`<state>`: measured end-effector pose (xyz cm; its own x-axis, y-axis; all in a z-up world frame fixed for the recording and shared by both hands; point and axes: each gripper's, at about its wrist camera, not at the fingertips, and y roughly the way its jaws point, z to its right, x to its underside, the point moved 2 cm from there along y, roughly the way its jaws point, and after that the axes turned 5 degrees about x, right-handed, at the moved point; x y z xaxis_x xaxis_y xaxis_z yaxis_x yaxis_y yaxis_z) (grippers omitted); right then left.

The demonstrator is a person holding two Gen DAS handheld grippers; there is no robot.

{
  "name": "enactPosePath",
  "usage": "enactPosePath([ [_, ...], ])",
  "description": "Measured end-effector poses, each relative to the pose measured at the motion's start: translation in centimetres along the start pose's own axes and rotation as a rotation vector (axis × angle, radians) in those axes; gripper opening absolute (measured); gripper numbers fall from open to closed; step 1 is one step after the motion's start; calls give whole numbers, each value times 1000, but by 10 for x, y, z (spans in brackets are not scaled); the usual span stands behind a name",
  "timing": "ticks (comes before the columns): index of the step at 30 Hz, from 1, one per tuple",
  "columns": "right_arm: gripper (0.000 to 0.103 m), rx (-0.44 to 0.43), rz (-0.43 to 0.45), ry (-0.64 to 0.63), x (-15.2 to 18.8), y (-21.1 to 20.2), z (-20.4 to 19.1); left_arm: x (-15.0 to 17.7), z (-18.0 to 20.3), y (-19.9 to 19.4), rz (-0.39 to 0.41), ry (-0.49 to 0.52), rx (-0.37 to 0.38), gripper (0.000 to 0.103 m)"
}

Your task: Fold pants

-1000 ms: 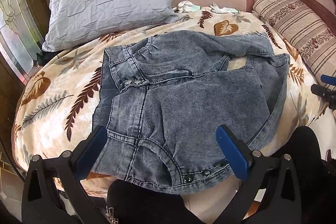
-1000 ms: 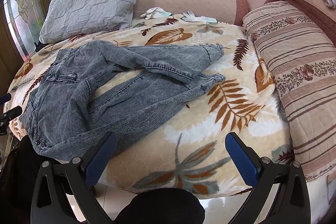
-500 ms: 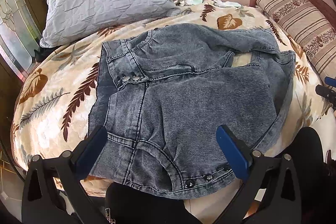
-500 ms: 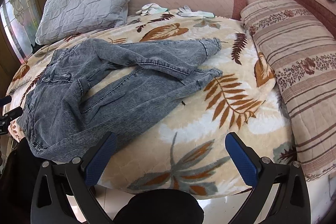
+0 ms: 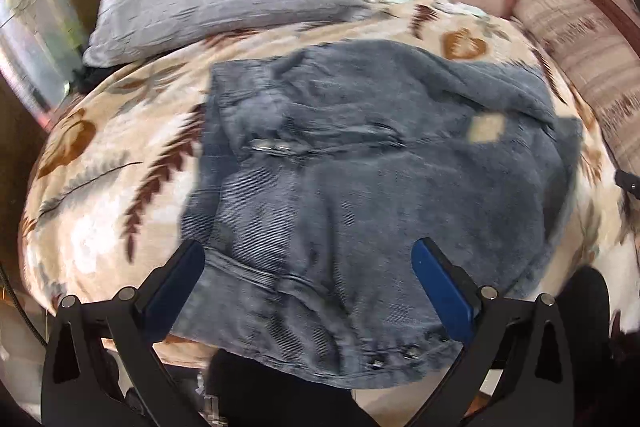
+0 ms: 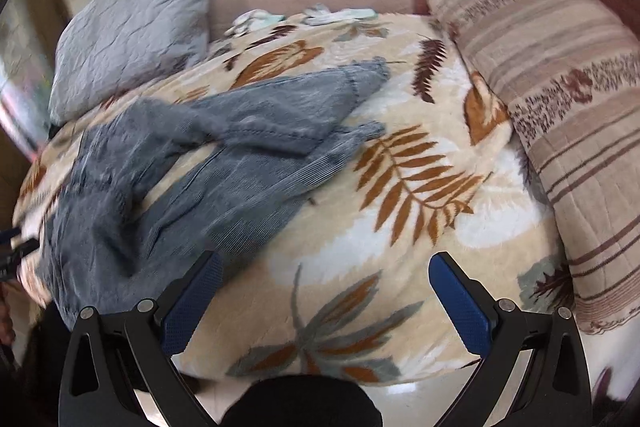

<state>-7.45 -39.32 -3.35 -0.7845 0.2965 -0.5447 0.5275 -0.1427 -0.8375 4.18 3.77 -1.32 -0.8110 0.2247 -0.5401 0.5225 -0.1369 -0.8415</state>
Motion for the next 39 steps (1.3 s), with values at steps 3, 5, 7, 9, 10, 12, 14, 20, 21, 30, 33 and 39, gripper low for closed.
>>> enactPosePath([
  [3, 103, -57, -28, 113, -22, 16, 17, -8, -35, 1, -11, -95, -58, 103],
  [5, 103, -92, -47, 175, -39, 31, 24, -10, -61, 5, -39, -176, -92, 103],
  [7, 103, -112, -71, 208, -51, 47, 26, -6, -82, 12, -71, -248, -95, 103],
  [9, 103, -115, -108, 246, -62, 71, 26, 1, -97, 24, -116, -306, -61, 103],
  [10, 103, -119, -122, 254, -65, 79, 26, 4, -100, 32, -142, -321, -45, 103],
  [12, 100, -135, -145, 279, -68, 97, 25, 15, -101, 51, -218, -339, -5, 103],
  [14, 73, -200, -148, 303, -68, 109, 23, 26, -96, 69, -291, -377, 73, 101],
  [20, 7, -295, -42, 333, -56, 63, 50, 24, -69, 60, -254, -305, 137, 79],
  [21, 7, -292, -24, 337, -44, 47, 61, 23, -66, 58, -245, -296, 136, 79],
  [30, 37, -85, -206, 431, 79, 20, 137, 23, -71, 56, -240, -267, 112, 79],
  [33, 56, 18, -56, 428, 53, -11, 150, 10, -79, 49, -190, -279, 111, 80],
  [39, 78, -101, -49, 318, -20, 36, 120, -5, -62, 79, -275, -282, 141, 81],
])
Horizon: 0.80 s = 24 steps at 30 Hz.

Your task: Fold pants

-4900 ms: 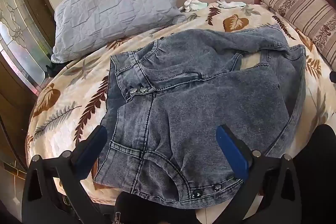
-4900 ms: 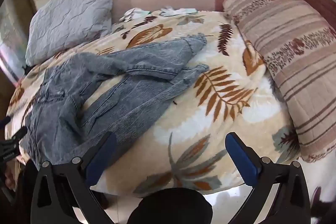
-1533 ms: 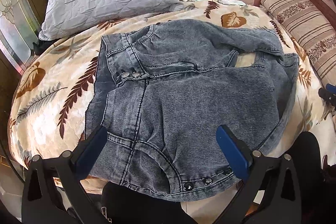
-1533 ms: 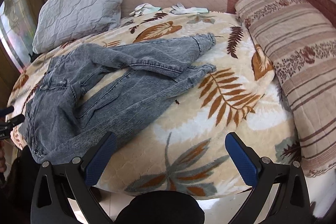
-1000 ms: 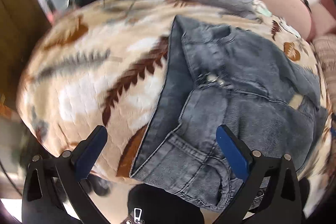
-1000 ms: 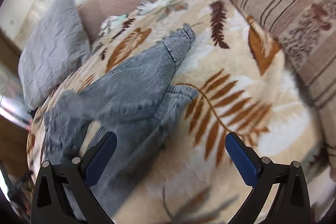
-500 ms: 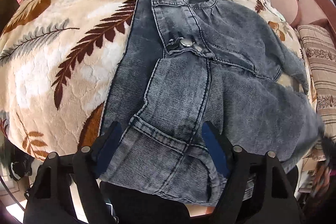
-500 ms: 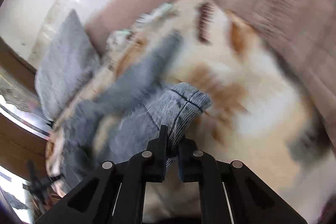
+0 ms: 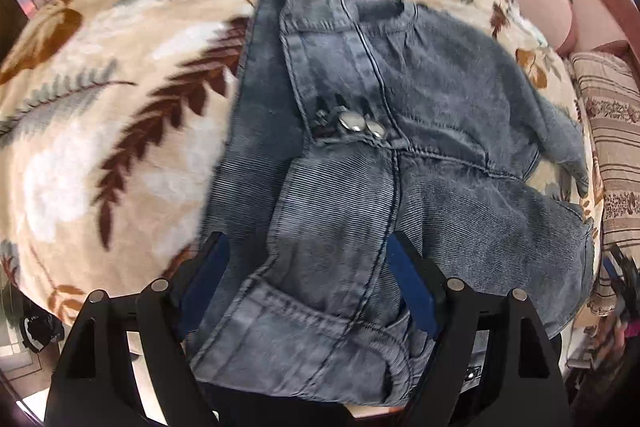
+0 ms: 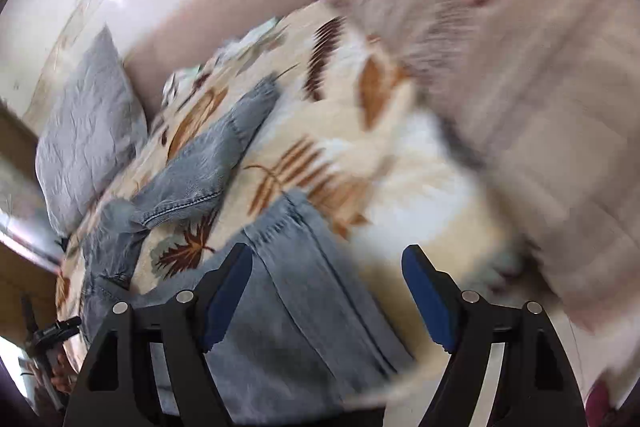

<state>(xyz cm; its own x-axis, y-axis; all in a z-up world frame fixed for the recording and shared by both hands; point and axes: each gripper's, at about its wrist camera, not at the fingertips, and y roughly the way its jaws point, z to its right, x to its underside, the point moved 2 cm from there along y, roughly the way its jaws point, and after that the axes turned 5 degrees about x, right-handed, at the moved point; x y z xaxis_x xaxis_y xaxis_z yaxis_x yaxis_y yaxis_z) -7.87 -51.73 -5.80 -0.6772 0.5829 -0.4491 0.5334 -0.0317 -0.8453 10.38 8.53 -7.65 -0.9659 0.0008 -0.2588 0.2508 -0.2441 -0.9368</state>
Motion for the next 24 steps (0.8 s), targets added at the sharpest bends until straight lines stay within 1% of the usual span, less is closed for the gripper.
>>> enactPosePath([
  [1, 78, 1, -18, -19, -4, 14, -5, 1, 4, 5, -12, -3, 2, 81],
  [3, 78, 40, -48, -60, -13, 44, -17, 1, 6, 9, -23, -12, 1, 81],
  [4, 75, 62, -63, -84, -12, 57, -23, 1, 7, 10, -27, -18, -1, 81],
  [5, 67, 78, -77, -110, -9, 66, -29, 0, 8, 10, -29, -23, -2, 81],
  [6, 38, 87, -68, -150, -8, 68, -36, 0, 10, 8, -34, -28, 7, 81],
  [7, 8, 139, -41, -210, -6, 63, -40, 2, 11, 4, -24, -24, 12, 81],
  [8, 8, 192, -14, -257, -8, 55, -40, 2, 13, -1, -3, -14, 15, 81],
  [9, 3, 153, -3, -236, -10, 46, -32, 1, 15, -3, 13, -6, 11, 81],
  [10, 0, 113, 18, -184, -17, 36, -19, 1, 16, -5, 29, 3, 0, 81],
  [11, 0, 138, 52, -136, -24, 28, -3, -1, 17, -3, 39, 10, -24, 81],
  [12, 0, 172, 59, -95, -29, 26, 14, -4, 17, 2, 33, 8, -41, 81],
  [13, 0, 182, 43, -64, -32, 30, 24, -4, 16, 8, 15, 0, -52, 81],
  [15, 0, 187, 3, -14, -32, 36, 42, -2, 14, 16, -16, -19, -44, 81],
  [16, 8, 136, 1, 6, -30, 35, 45, -1, 14, 16, -8, -16, -44, 81],
  [17, 9, 30, -10, 33, -26, 34, 43, 1, 14, 13, 5, -7, -42, 81],
  [18, 24, -31, -23, 45, -23, 35, 40, 1, 14, 12, 4, -4, -38, 81],
  [19, 46, -51, -29, 39, -21, 37, 34, 2, 13, 11, 3, 0, -37, 81],
  [20, 52, -48, -28, 10, -20, 40, 26, 2, 12, 10, -3, -3, -32, 81],
  [21, 56, -29, -20, -34, -19, 43, 16, 2, 11, 8, -7, -9, -25, 81],
  [23, 56, 17, -27, -94, -20, 55, 0, 3, 10, 5, -5, -14, -6, 81],
  [24, 56, 30, -41, -110, -19, 61, -4, 3, 9, 5, -8, -16, -9, 83],
])
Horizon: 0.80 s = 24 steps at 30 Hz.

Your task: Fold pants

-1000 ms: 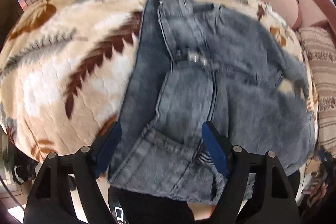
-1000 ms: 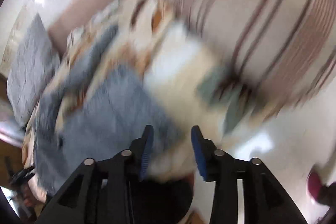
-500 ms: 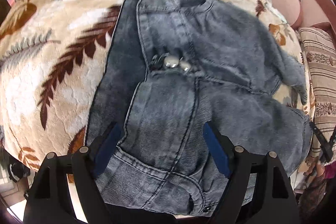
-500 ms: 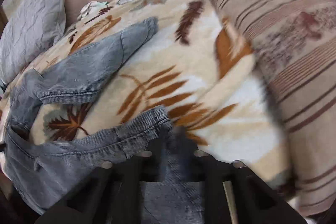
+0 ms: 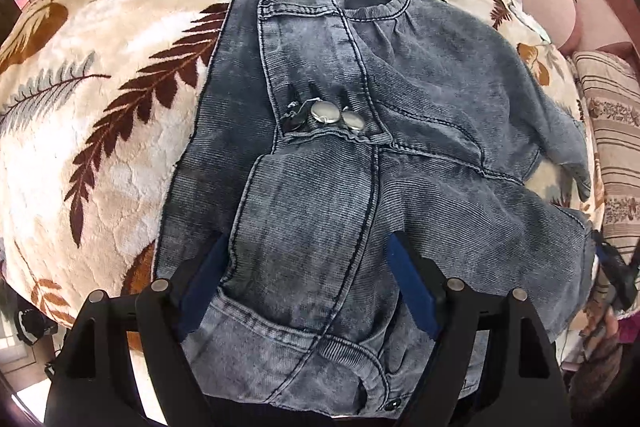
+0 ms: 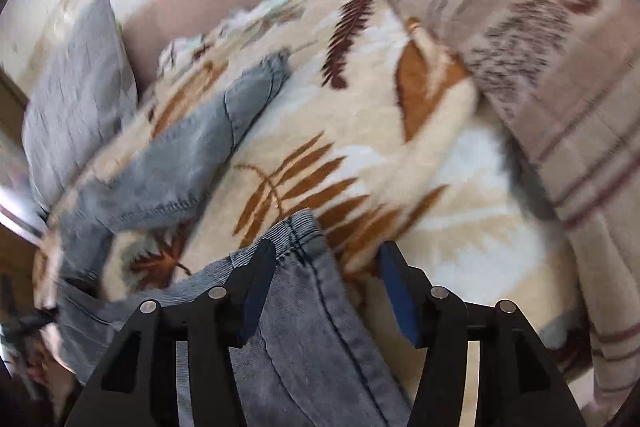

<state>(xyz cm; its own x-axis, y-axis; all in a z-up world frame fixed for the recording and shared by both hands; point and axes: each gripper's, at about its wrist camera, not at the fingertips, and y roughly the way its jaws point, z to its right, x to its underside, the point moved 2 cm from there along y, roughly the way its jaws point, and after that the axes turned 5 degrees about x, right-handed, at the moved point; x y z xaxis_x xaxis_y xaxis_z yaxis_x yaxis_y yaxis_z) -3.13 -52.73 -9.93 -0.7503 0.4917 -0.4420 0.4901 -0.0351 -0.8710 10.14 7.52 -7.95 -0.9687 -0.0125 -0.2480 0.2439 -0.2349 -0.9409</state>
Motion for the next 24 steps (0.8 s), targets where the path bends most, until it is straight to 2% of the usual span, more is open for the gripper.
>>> enactPosePath([
  [2, 39, 36, -32, -62, 4, 8, -13, 4, -6, 2, -18, -13, -16, 83],
  [3, 19, 97, -18, -120, 5, 7, -21, 8, -8, 2, -19, -20, -7, 83],
  [4, 13, 147, -5, -173, 12, 3, -26, 12, -12, -2, -9, -27, -2, 83],
  [5, 12, 172, 6, -222, 15, -4, -30, 13, -13, -6, 6, -32, 5, 83],
  [6, 11, 167, 21, -235, 15, -16, -28, 14, -12, -11, 20, -33, 12, 83],
  [8, 2, 140, 61, -215, 12, -42, -18, 14, -10, -21, 59, -29, 31, 83],
  [10, 2, 146, 108, -183, 5, -61, -9, 12, -6, -25, 97, -16, 17, 83],
  [12, 2, 143, 130, -139, -5, -69, 3, 11, -4, -19, 95, 9, -52, 83],
  [15, 2, 180, 76, -116, -5, -47, 13, 15, -6, 7, 29, 26, -126, 83],
  [17, 2, 213, 2, -101, 0, -22, 17, 20, -1, 8, 45, 69, -158, 83],
  [18, 4, 217, -42, -88, 3, -10, 20, 21, 2, 5, 42, 85, -155, 82],
  [19, 7, 219, -44, -73, 3, -9, 20, 22, 2, 1, 35, 92, -134, 80],
  [20, 13, 224, -25, -47, 1, -15, 22, 20, 1, -7, 37, 92, -102, 79],
  [21, 15, 213, 2, -19, -4, -24, 22, 17, -1, -17, 56, 86, -76, 79],
  [23, 20, 135, 76, 34, -20, -47, 21, 2, -5, -34, 97, 75, -50, 80],
  [24, 30, 67, 92, 56, -28, -53, 17, -10, -6, -39, 109, 68, -53, 80],
])
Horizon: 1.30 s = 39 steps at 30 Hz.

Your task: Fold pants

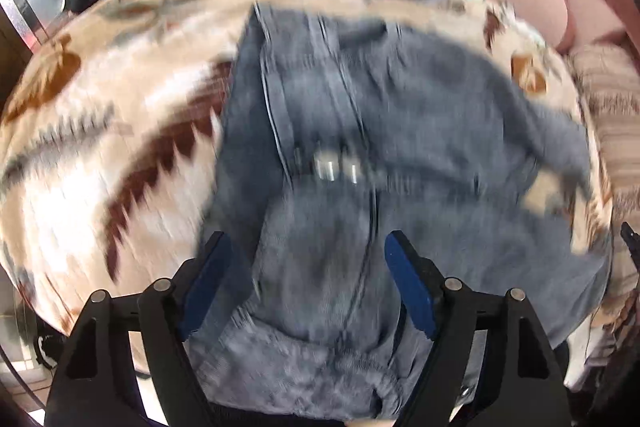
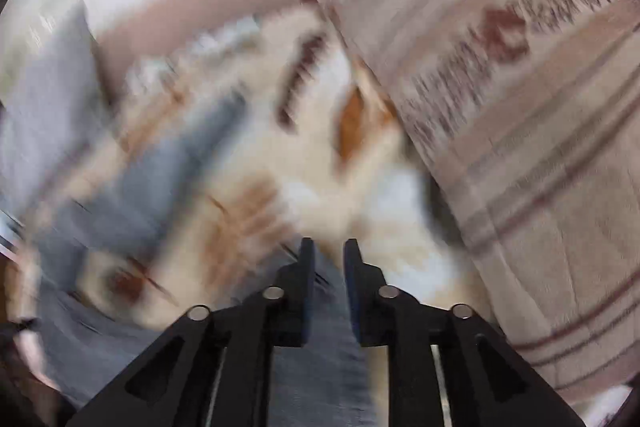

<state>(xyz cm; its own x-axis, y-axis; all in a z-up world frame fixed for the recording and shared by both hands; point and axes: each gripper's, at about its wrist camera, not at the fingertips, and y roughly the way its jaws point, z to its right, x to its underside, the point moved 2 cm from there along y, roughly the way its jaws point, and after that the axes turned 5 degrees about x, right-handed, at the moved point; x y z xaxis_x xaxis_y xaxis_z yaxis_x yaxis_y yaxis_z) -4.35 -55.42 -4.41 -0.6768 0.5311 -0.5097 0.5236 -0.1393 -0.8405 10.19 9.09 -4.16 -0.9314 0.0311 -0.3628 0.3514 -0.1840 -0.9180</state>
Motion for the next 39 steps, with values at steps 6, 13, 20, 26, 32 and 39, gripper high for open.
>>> enactPosePath([
  [6, 39, -238, -71, 90, -37, 40, -58, -74, -19, 29, -18, -154, 7, 83],
  [13, 40, -339, -167, 275, -60, 132, -87, -93, -25, 62, -76, -218, 36, 83],
  [20, 22, -169, 80, 2, -118, 84, -146, -104, -13, 88, -98, -204, -5, 82],
  [26, 51, -3, 70, -3, -149, 85, -122, -99, -25, 76, -66, -235, 24, 82],
  [32, 51, -242, -127, 167, -92, 133, -97, -86, -46, 73, -80, -308, 81, 83],
  [39, 62, -585, -155, 566, -83, 182, -101, -75, -41, 67, -76, -306, 129, 85],
])
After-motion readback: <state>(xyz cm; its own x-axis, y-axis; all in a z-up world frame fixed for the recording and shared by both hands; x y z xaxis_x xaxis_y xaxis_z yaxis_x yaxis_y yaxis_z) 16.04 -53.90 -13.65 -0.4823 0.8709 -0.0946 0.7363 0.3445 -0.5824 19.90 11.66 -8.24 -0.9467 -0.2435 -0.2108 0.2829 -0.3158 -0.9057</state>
